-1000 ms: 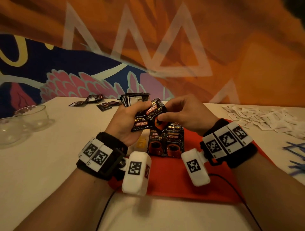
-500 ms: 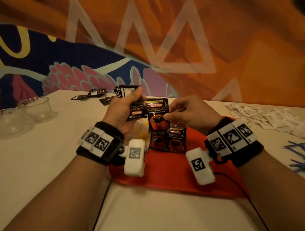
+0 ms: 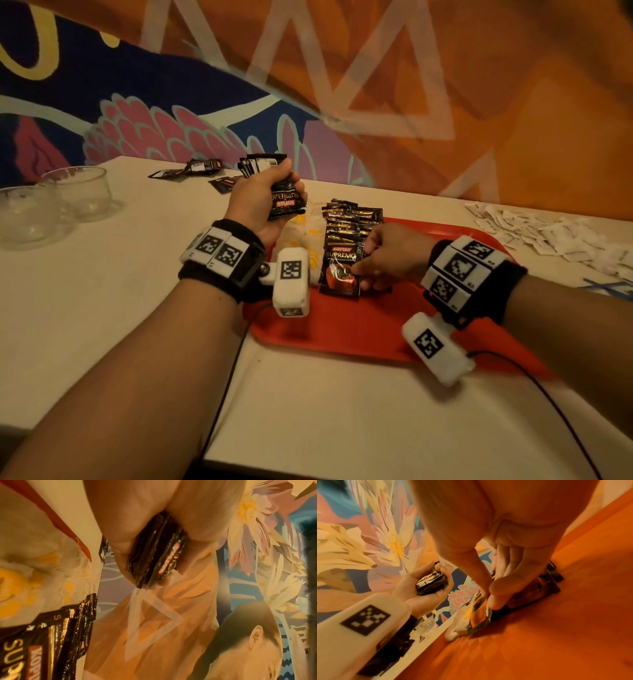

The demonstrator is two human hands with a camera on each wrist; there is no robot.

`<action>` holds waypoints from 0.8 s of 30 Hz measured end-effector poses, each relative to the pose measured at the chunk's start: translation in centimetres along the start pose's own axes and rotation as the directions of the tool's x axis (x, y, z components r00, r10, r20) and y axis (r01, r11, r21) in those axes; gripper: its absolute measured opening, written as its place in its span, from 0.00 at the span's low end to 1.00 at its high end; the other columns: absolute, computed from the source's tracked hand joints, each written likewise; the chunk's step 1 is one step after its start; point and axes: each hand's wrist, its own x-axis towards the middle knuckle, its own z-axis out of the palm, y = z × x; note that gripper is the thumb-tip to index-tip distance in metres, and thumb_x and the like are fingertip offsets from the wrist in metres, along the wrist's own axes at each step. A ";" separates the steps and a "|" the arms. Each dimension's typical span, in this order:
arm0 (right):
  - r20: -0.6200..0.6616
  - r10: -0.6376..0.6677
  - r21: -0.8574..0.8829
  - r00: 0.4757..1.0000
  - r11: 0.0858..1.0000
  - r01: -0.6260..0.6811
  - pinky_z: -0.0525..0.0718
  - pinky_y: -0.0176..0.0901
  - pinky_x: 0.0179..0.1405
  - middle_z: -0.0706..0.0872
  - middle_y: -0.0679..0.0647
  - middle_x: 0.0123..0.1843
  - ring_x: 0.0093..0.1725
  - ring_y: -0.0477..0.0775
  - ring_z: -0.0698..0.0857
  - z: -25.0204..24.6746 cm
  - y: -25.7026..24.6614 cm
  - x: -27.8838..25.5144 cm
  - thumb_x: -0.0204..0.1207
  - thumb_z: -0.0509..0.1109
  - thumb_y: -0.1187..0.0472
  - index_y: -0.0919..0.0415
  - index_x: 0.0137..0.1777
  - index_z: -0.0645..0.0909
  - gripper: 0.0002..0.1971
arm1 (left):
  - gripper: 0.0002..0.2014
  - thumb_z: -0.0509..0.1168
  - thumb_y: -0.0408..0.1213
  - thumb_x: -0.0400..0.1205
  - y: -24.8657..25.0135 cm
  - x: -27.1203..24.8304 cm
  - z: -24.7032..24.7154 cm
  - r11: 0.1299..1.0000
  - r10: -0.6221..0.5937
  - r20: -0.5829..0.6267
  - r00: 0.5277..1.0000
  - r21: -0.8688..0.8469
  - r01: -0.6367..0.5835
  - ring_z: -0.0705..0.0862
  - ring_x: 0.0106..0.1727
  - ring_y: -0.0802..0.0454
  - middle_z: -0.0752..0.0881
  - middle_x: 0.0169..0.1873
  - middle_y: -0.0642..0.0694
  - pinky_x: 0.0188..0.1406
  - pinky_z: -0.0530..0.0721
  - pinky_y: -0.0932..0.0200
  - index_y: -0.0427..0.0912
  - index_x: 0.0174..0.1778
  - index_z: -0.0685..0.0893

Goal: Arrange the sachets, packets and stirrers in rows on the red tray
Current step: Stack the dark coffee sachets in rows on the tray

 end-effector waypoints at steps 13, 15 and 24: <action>0.017 0.035 -0.111 0.999 0.993 -0.033 0.81 0.41 0.29 0.88 0.68 0.45 0.36 0.58 0.87 0.4 -0.9 -0.9 0.80 0.72 0.68 0.64 0.37 0.74 0.12 | 0.04 0.70 0.33 0.83 0.0 0.0 -0.2 1.000 -0.018 -0.010 1.000 -0.002 0.018 0.85 0.32 0.52 0.84 0.34 0.44 0.34 0.86 0.55 0.36 0.49 0.82; 0.023 0.040 -0.117 0.999 0.992 -0.037 0.82 0.40 0.28 0.88 0.66 0.43 0.37 0.59 0.87 0.4 -1.0 -0.9 0.80 0.72 0.67 0.64 0.37 0.74 0.12 | 0.04 0.70 0.33 0.82 -0.1 0.0 -0.2 1.000 -0.020 -0.011 1.000 0.006 0.020 0.85 0.32 0.52 0.84 0.34 0.44 0.34 0.86 0.55 0.36 0.48 0.83; 0.009 0.002 -0.046 1.000 0.999 -0.002 0.74 0.37 0.23 0.80 0.60 0.33 0.30 0.54 0.79 -0.7 -1.2 -0.9 0.81 0.71 0.67 0.60 0.34 0.68 0.17 | 0.06 0.65 0.35 0.83 -0.2 -0.3 -0.1 0.997 -0.072 0.058 0.996 0.014 0.071 0.83 0.33 0.51 0.83 0.37 0.43 0.34 0.85 0.56 0.37 0.51 0.79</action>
